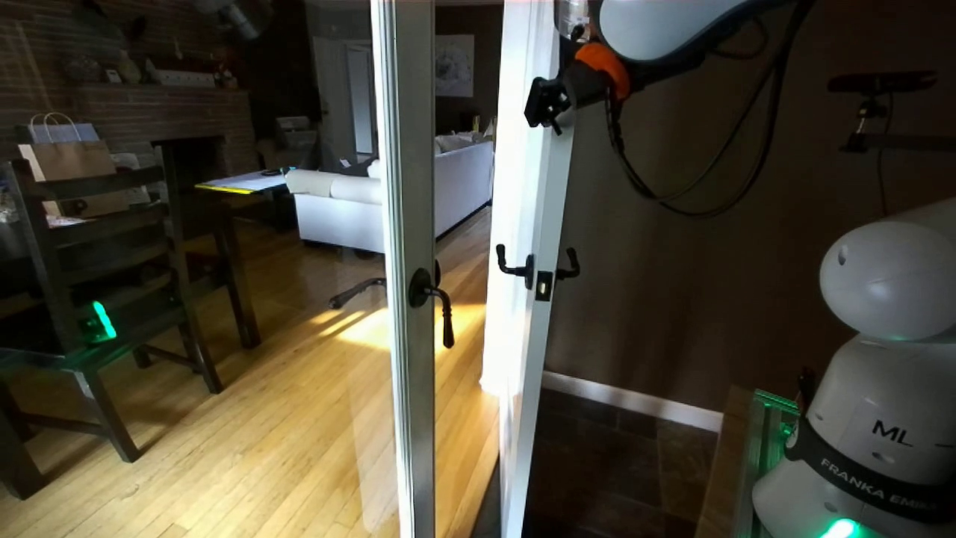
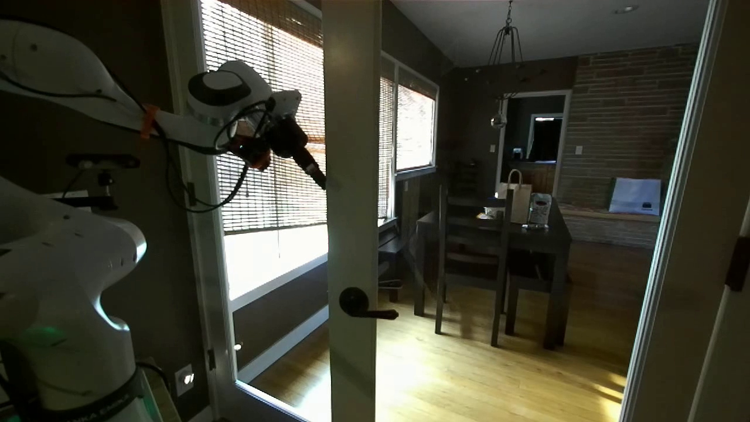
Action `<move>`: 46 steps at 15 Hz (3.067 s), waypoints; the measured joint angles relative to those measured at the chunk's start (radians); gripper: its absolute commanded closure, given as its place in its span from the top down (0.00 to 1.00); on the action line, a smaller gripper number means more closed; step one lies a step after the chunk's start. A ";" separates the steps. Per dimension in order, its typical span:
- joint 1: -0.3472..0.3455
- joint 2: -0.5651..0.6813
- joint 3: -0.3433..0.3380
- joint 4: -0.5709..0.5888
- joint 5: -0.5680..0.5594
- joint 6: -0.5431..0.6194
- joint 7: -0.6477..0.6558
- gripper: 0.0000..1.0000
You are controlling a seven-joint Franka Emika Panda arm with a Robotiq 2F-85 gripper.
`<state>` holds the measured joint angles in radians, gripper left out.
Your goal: Open the right door.
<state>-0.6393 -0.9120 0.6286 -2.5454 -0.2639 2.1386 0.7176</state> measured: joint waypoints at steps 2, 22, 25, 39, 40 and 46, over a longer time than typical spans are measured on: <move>0.000 0.000 -0.008 0.045 0.000 -0.117 0.001 1.00; 0.241 0.108 -0.148 0.179 0.105 -0.224 0.104 1.00; 0.369 0.119 -0.211 0.130 0.085 -0.088 0.119 1.00; 0.355 0.129 -0.317 -0.012 -0.115 0.353 0.069 1.00; 0.341 0.130 -0.317 -0.015 -0.121 0.366 0.069 1.00; 0.259 0.127 -0.294 -0.017 -0.136 0.378 0.081 1.00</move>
<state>-0.3803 -0.7850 0.3350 -2.5622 -0.3999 2.5164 0.7987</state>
